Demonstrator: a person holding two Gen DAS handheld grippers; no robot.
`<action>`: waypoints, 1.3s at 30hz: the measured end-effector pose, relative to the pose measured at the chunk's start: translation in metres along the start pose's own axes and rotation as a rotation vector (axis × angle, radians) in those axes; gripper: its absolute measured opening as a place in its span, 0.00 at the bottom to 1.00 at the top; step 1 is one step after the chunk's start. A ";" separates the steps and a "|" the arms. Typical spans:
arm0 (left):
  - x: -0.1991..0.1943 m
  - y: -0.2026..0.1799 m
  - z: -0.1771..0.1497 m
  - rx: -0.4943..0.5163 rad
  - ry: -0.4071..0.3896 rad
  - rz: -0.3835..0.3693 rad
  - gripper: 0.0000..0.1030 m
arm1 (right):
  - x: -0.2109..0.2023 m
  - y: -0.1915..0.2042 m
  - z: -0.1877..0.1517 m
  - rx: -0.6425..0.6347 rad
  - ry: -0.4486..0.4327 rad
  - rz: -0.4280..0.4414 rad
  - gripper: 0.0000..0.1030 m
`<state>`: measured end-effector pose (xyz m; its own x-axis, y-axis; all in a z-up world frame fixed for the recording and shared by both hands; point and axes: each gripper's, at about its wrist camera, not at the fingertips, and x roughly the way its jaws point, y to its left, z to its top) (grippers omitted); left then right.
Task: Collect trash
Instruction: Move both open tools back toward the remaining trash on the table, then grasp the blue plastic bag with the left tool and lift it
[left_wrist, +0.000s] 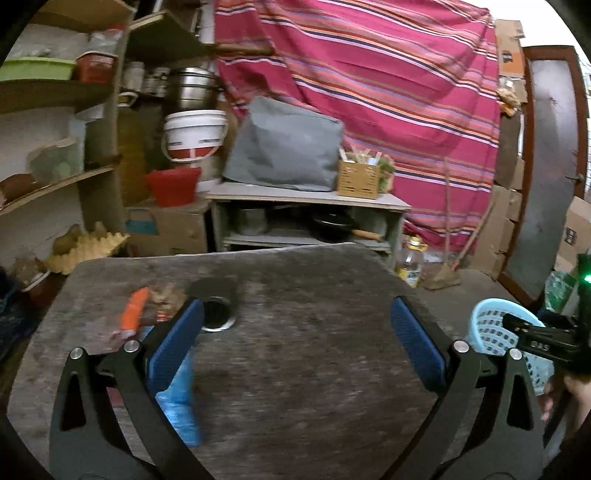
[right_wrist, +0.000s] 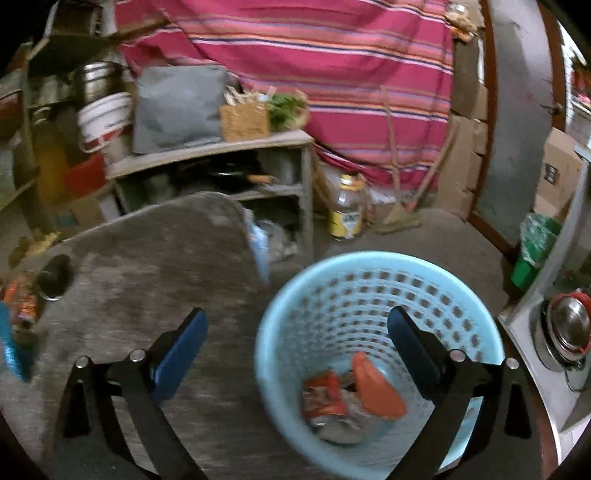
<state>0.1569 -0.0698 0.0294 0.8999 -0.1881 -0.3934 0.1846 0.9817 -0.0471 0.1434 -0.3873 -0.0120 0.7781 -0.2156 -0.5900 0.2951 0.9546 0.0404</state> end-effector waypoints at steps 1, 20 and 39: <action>-0.001 0.006 0.000 -0.006 -0.002 0.013 0.95 | -0.002 0.008 0.000 -0.014 -0.005 0.009 0.93; -0.011 0.100 -0.025 -0.045 0.050 0.145 0.95 | 0.004 0.122 -0.011 -0.157 0.012 0.151 0.93; 0.027 0.125 -0.062 -0.093 0.184 0.108 0.95 | 0.022 0.164 -0.019 -0.183 0.055 0.181 0.93</action>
<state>0.1798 0.0499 -0.0437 0.8236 -0.0817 -0.5612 0.0464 0.9960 -0.0768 0.1986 -0.2313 -0.0339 0.7760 -0.0313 -0.6299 0.0447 0.9990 0.0055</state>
